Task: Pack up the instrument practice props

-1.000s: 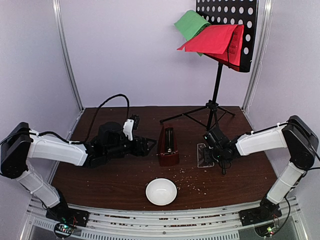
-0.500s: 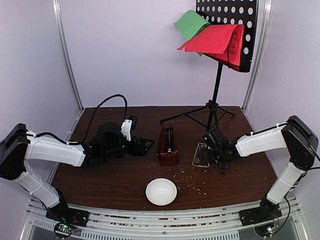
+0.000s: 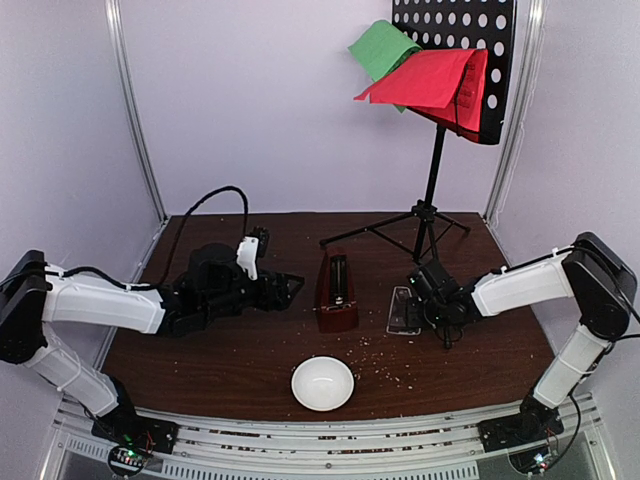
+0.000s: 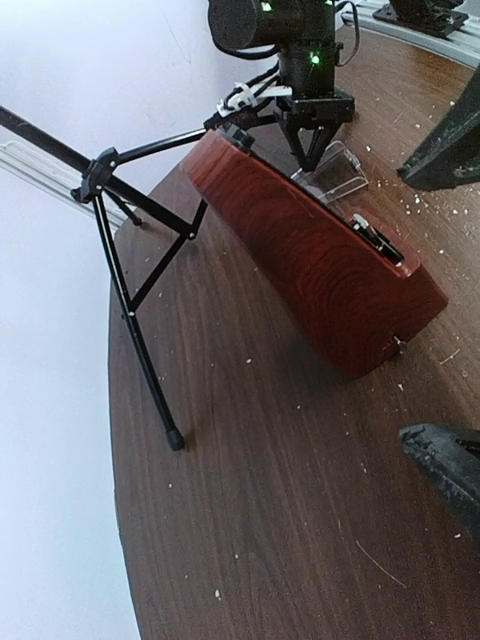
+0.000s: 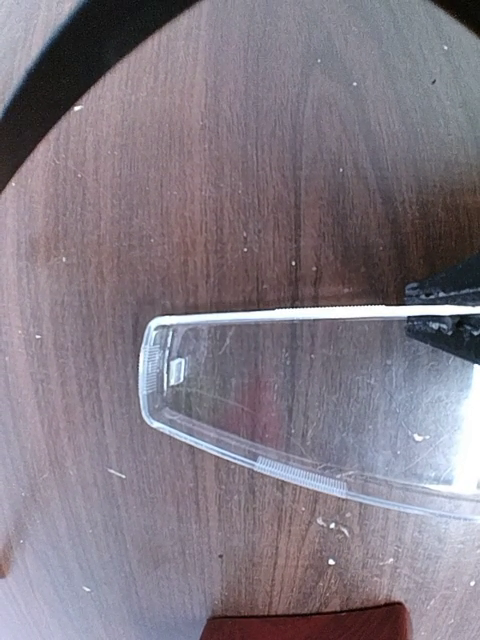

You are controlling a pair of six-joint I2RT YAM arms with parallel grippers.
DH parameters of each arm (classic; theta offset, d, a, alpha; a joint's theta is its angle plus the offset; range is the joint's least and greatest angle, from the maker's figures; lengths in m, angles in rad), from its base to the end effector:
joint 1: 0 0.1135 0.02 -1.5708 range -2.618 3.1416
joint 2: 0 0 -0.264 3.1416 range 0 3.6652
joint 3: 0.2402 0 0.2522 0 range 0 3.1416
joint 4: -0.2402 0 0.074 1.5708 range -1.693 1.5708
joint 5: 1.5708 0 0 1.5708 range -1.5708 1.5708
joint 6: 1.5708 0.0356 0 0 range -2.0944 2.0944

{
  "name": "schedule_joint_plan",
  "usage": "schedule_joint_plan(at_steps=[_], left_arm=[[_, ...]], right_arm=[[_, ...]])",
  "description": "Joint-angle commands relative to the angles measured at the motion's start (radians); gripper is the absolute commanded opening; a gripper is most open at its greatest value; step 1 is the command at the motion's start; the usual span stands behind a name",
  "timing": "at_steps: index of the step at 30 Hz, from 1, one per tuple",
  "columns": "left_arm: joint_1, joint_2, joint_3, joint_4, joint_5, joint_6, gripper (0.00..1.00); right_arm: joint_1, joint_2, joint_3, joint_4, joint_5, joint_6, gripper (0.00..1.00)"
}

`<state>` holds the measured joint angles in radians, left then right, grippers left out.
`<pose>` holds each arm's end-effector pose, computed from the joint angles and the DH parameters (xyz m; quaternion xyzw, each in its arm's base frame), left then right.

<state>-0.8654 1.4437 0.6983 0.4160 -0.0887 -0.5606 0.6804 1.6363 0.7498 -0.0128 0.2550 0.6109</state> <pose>0.2039 -0.2346 0.2179 0.0979 0.8072 -0.3528 0.4631 0.2436 0.1856 0.1401 0.0093 0.9374 0.1008 0.3333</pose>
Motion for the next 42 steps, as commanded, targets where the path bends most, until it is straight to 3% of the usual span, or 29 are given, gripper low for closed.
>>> schedule_joint_plan(at_steps=[1,9,18,26,42], left_arm=[[-0.015,-0.055,0.032,-0.060,-0.101,-0.031,0.83],[-0.158,-0.045,0.255,-0.217,-0.285,-0.005,0.83],[-0.308,0.107,0.462,-0.184,-0.339,0.073,0.76],[-0.381,0.299,0.634,-0.267,-0.411,0.180,0.71],[-0.382,0.391,0.703,-0.296,-0.570,0.238,0.48]], right_arm=[[0.015,-0.078,-0.006,-0.024,0.055,0.022,0.00],[0.034,-0.303,0.025,-0.068,0.084,0.049,0.00],[0.119,-0.474,0.087,-0.038,0.164,0.084,0.00],[0.185,-0.463,0.079,0.072,0.227,0.117,0.00],[0.233,-0.395,0.114,0.095,0.233,0.104,0.00]])
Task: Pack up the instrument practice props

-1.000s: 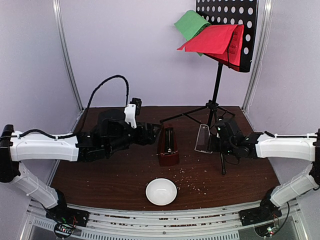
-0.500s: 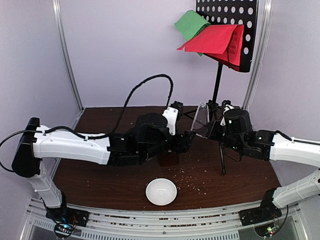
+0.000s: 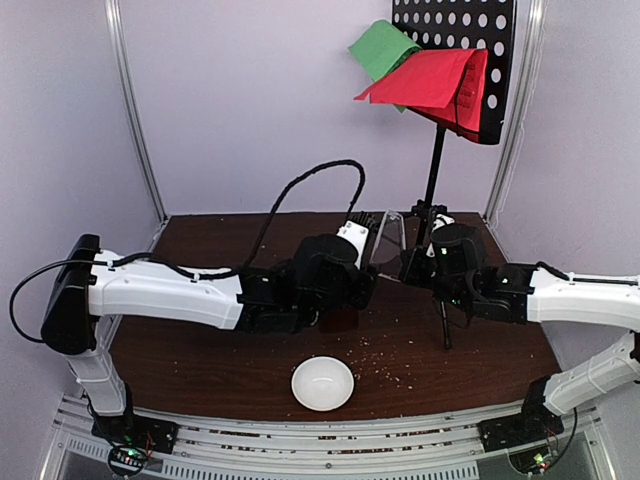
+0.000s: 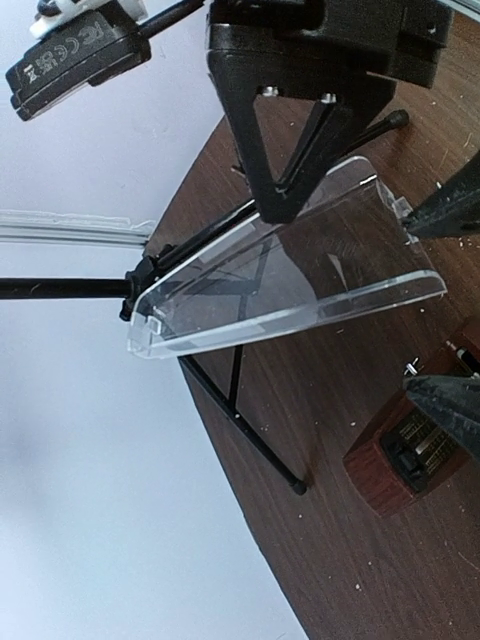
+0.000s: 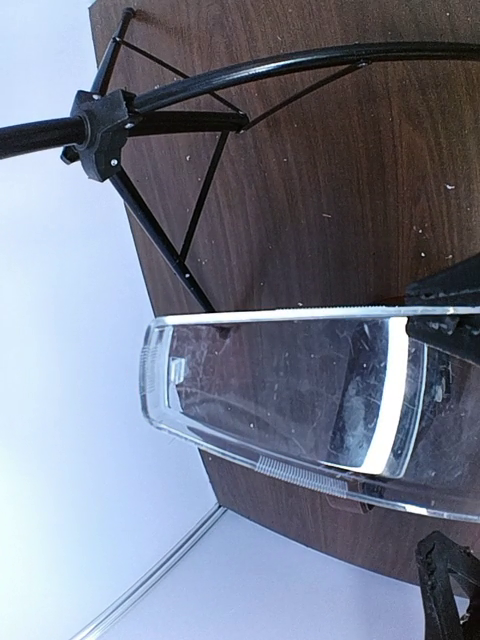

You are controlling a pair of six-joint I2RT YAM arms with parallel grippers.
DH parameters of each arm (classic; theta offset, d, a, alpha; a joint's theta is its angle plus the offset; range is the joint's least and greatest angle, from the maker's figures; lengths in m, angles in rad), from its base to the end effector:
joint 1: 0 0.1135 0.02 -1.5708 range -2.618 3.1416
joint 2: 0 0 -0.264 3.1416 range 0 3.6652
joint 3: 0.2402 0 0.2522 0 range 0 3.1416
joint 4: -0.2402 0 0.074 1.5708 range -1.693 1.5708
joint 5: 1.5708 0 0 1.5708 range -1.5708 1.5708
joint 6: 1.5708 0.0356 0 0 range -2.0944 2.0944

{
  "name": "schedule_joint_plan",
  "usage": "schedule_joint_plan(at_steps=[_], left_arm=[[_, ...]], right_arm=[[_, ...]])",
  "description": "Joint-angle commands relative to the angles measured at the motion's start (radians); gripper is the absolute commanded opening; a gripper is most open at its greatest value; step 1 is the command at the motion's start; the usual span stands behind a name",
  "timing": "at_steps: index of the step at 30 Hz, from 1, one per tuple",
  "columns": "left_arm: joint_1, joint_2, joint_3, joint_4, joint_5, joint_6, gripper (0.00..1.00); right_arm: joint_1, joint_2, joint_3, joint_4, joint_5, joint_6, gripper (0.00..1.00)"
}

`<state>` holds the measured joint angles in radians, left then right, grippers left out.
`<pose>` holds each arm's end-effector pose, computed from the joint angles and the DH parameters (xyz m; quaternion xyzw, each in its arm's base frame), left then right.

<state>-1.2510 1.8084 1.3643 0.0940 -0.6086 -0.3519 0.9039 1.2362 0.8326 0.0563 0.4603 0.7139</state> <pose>0.1533 -0.3981 0.2836 0.1851 0.7787 -0.2220 0.5568 0.1867 0.2116 0.2858 0.0548 0.8059 0.2757 0.5211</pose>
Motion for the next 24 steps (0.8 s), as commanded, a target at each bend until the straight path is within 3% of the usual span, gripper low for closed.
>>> schedule_joint_plan(at_steps=[1,14,24], left_arm=[[0.004,0.031,0.045,0.024,-0.053,0.034,0.47],[0.004,0.071,0.089,-0.017,-0.121,0.045,0.31],[0.004,0.076,0.092,-0.010,-0.120,0.047,0.10]], right_arm=[[0.011,0.005,0.032,0.027,0.029,0.000,0.00],[0.017,0.015,0.033,0.031,0.032,-0.003,0.00],[0.021,0.023,0.034,0.034,0.033,-0.007,0.00]])
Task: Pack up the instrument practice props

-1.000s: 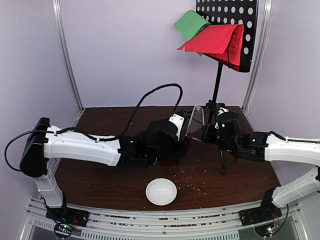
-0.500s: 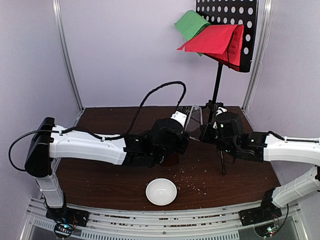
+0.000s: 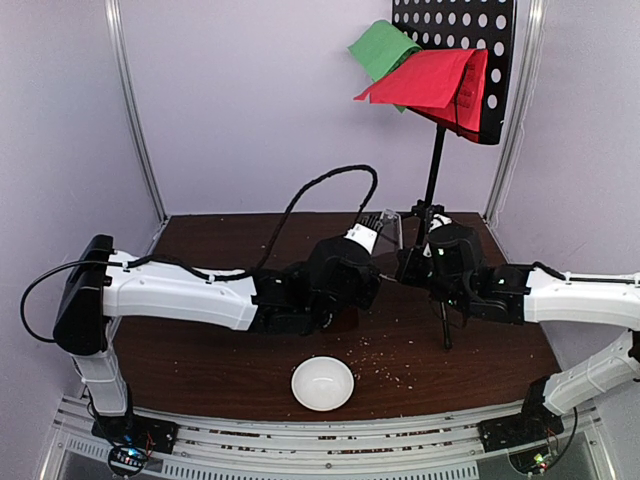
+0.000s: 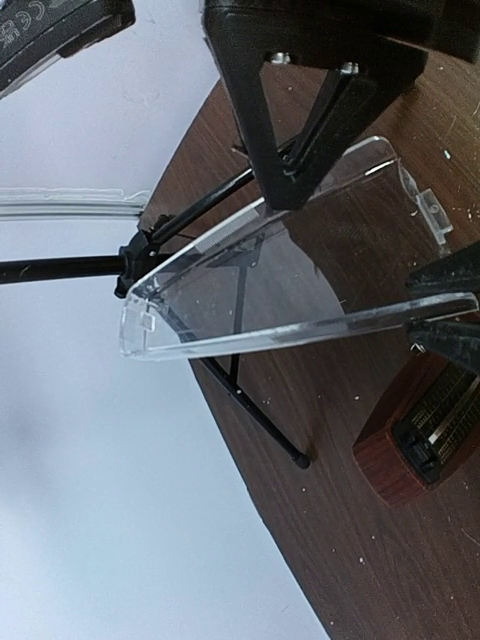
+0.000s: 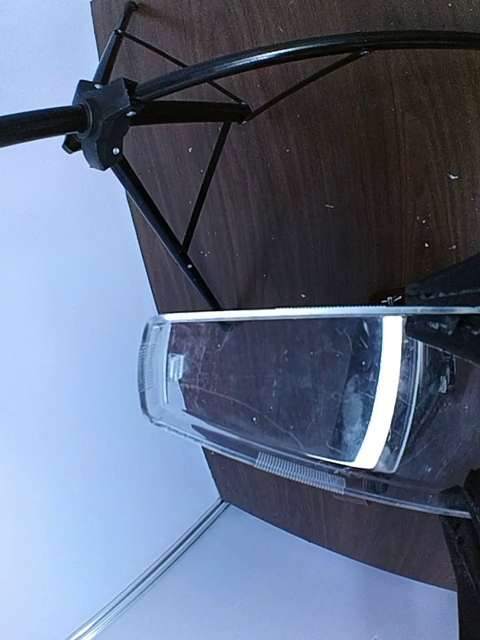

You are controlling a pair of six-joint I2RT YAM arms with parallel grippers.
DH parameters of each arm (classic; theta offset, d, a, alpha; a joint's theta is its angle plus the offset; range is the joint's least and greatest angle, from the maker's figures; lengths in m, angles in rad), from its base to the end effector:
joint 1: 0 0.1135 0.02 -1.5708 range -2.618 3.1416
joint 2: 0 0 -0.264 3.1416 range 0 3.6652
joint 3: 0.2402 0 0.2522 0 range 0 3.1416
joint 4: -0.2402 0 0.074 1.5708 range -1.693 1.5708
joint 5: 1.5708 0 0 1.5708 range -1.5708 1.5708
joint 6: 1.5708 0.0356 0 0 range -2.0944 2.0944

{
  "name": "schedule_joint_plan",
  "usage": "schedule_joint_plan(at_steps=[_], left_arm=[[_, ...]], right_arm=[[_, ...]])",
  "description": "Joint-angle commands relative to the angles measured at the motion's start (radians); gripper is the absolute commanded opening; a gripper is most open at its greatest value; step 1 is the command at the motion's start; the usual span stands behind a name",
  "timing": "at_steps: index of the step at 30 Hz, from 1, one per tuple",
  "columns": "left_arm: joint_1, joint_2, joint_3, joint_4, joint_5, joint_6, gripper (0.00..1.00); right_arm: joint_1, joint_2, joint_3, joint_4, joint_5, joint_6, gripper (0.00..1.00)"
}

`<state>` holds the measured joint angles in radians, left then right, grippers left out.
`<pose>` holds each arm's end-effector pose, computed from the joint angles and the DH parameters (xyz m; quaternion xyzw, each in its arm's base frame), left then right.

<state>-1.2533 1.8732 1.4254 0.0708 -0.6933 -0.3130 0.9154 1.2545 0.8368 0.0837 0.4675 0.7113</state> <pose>0.1589 -0.4106 0.2762 0.1822 0.7800 -0.1738 0.5729 0.1871 0.2170 0.2852 0.0528 0.8022 0.2801 0.5246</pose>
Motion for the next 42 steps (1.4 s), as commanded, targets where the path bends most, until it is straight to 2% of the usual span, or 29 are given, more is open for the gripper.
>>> schedule_joint_plan(at_steps=[1,8,12,14,16,19,25,31,37,42], left_arm=[[0.006,0.011,0.032,0.014,-0.034,0.007,0.08],[0.006,0.009,0.037,0.026,0.005,0.000,0.00],[0.006,0.004,0.047,0.029,0.036,-0.012,0.00],[0.006,0.004,0.054,0.030,0.043,-0.015,0.00],[0.006,0.004,0.060,0.029,0.046,-0.019,0.00],[0.009,-0.002,0.067,0.029,0.050,-0.027,0.00],[0.018,-0.027,0.066,0.016,0.087,-0.041,0.00],[0.058,-0.088,-0.005,0.048,0.217,-0.108,0.00],[0.115,-0.222,-0.193,0.251,0.439,-0.164,0.00],[0.199,-0.299,-0.348,0.457,0.702,-0.300,0.00]], right_arm=[[0.009,0.005,0.030,0.006,0.025,-0.003,0.00],[0.010,0.004,0.018,0.015,0.026,0.001,0.00],[0.009,-0.007,0.005,0.027,0.029,0.007,0.00],[0.010,-0.012,0.001,0.030,0.031,0.008,0.03],[0.010,-0.017,-0.003,0.030,0.031,0.008,0.10],[0.010,-0.038,-0.023,0.046,0.024,0.004,0.26],[0.010,-0.143,-0.099,0.127,0.020,-0.044,0.50],[0.000,-0.284,-0.165,0.195,-0.026,-0.073,0.76],[-0.100,-0.395,-0.214,0.301,-0.269,-0.054,0.82],[-0.208,-0.431,-0.254,0.478,-0.516,-0.005,0.94]])
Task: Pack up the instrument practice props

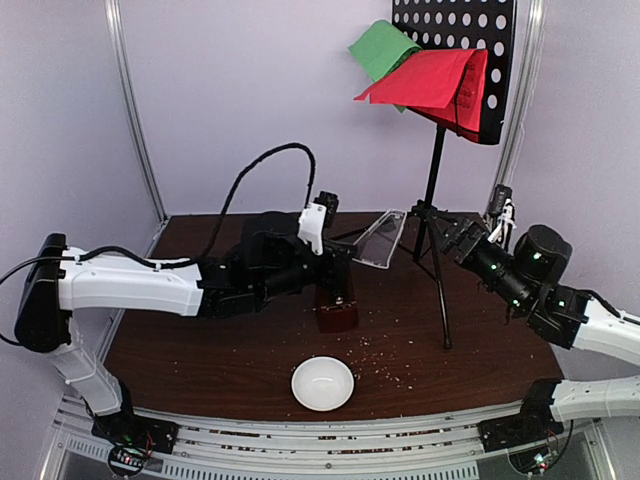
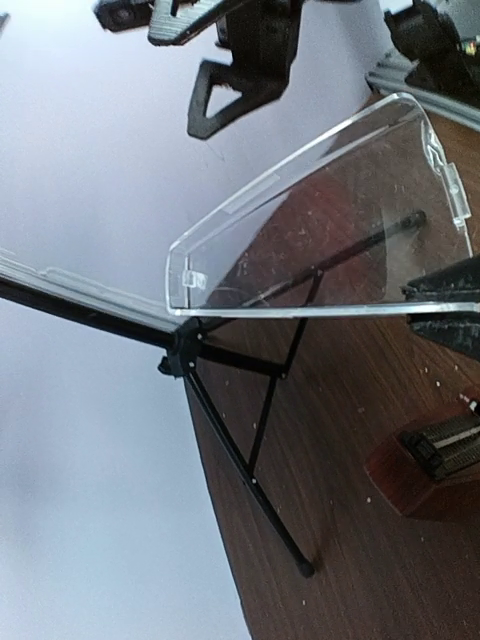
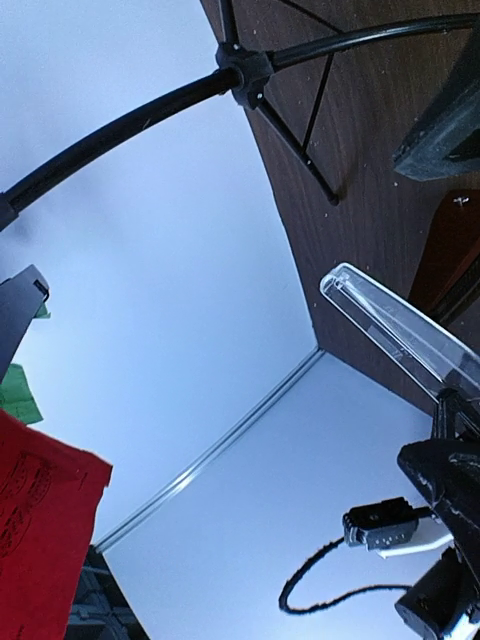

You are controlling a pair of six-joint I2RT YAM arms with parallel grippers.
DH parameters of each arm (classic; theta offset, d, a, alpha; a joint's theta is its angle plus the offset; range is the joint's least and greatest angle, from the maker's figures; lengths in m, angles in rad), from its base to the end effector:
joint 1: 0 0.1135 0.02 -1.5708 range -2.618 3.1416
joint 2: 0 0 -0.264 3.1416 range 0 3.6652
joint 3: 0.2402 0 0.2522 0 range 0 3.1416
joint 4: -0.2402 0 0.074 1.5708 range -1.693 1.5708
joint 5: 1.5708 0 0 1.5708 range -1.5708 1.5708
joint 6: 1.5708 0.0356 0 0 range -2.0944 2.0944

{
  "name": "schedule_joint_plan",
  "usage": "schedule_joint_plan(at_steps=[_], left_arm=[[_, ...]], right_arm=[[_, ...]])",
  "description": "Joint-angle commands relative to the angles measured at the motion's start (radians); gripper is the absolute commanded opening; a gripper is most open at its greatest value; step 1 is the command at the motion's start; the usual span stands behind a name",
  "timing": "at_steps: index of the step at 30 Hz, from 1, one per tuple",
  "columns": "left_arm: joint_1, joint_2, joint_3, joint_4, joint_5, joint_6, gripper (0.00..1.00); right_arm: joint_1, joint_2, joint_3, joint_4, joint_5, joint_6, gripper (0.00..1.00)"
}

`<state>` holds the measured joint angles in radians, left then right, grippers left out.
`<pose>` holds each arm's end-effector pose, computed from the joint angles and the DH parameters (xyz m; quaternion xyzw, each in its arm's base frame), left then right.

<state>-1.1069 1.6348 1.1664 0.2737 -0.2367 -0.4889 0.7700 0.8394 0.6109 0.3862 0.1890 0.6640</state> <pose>0.1816 -0.3442 0.2989 0.1619 0.7536 -0.3878 0.5056 0.1507 0.1368 0.3300 0.0374 0.6492 0.4514 0.6110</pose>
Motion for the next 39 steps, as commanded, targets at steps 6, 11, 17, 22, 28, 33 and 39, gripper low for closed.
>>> schedule_joint_plan(at_steps=[6,11,17,22,28,33,39], left_arm=[[0.075,-0.104,-0.157,0.406,0.391,-0.162,0.00],[0.078,-0.093,-0.137,0.463,0.533,-0.182,0.00],[0.079,-0.096,-0.170,0.595,0.604,-0.207,0.00],[0.079,-0.081,-0.158,0.653,0.689,-0.215,0.00],[0.079,-0.066,-0.150,0.683,0.723,-0.240,0.00],[0.079,-0.062,-0.150,0.684,0.728,-0.246,0.00],[0.079,-0.055,-0.145,0.684,0.744,-0.245,0.00]], right_arm=[[-0.107,0.059,-0.070,0.511,-0.503,0.162,0.98],[-0.090,0.161,-0.012,0.628,-0.654,0.181,0.97],[-0.082,0.160,-0.037,0.703,-0.646,0.186,0.98],[-0.081,0.161,-0.046,0.808,-0.704,0.223,0.96],[-0.072,0.169,-0.028,0.854,-0.778,0.225,0.92],[-0.055,0.194,-0.013,0.894,-0.815,0.239,0.86],[-0.029,0.240,0.016,0.899,-0.824,0.232,0.82]])
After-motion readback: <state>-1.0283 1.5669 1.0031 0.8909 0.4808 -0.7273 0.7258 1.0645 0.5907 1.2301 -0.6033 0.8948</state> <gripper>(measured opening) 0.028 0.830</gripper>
